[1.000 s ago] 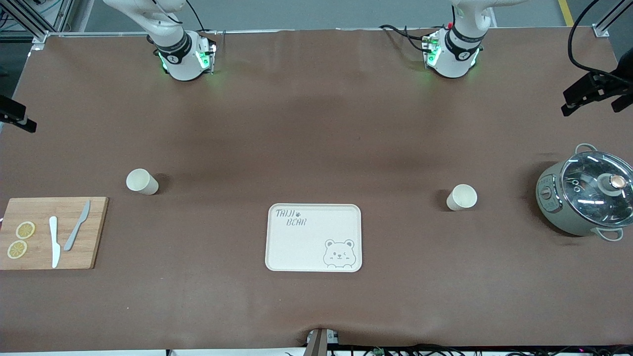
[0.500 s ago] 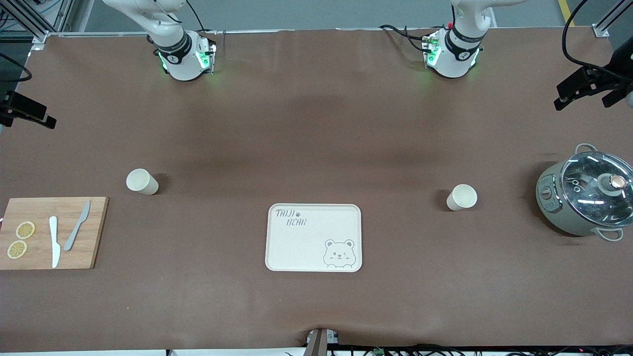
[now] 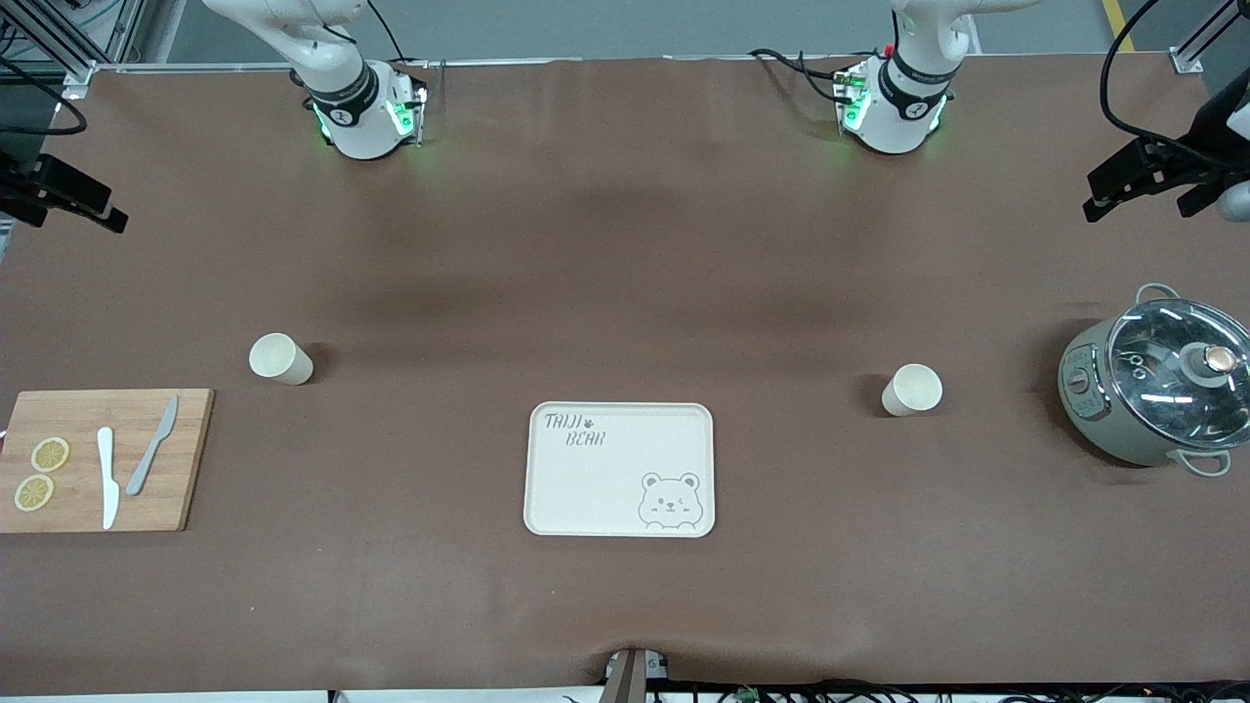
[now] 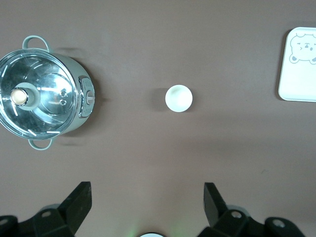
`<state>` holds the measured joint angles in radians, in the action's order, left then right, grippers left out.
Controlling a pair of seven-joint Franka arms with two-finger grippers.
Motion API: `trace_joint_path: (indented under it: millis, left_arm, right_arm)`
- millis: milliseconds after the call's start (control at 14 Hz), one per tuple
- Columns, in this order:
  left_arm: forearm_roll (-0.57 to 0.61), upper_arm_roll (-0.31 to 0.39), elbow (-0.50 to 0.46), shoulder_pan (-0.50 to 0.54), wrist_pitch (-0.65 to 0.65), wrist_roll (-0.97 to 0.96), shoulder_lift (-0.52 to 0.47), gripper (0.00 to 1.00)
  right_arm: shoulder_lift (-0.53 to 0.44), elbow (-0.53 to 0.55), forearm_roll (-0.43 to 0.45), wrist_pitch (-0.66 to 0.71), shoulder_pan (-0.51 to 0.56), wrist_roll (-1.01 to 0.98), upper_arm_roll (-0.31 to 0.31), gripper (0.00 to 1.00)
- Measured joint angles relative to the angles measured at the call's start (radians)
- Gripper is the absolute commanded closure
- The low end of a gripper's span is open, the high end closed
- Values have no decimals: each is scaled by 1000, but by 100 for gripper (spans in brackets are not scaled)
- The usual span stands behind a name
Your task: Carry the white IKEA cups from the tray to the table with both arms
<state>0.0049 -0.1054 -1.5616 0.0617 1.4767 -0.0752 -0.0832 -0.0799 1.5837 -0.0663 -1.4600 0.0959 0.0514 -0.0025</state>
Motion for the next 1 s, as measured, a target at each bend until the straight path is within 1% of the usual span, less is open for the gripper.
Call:
trace_joint_path:
  millis: [643,1000]
  left_arm:
    - [0,0,1,1,-2,-2,-3,0]
    - [0,0,0,0,-4,-1,-2,0]
  right_arm:
    - [0,-22,0,-18,0,23,5,0]
    - [1,-27,2,-29,0,27,-2,0]
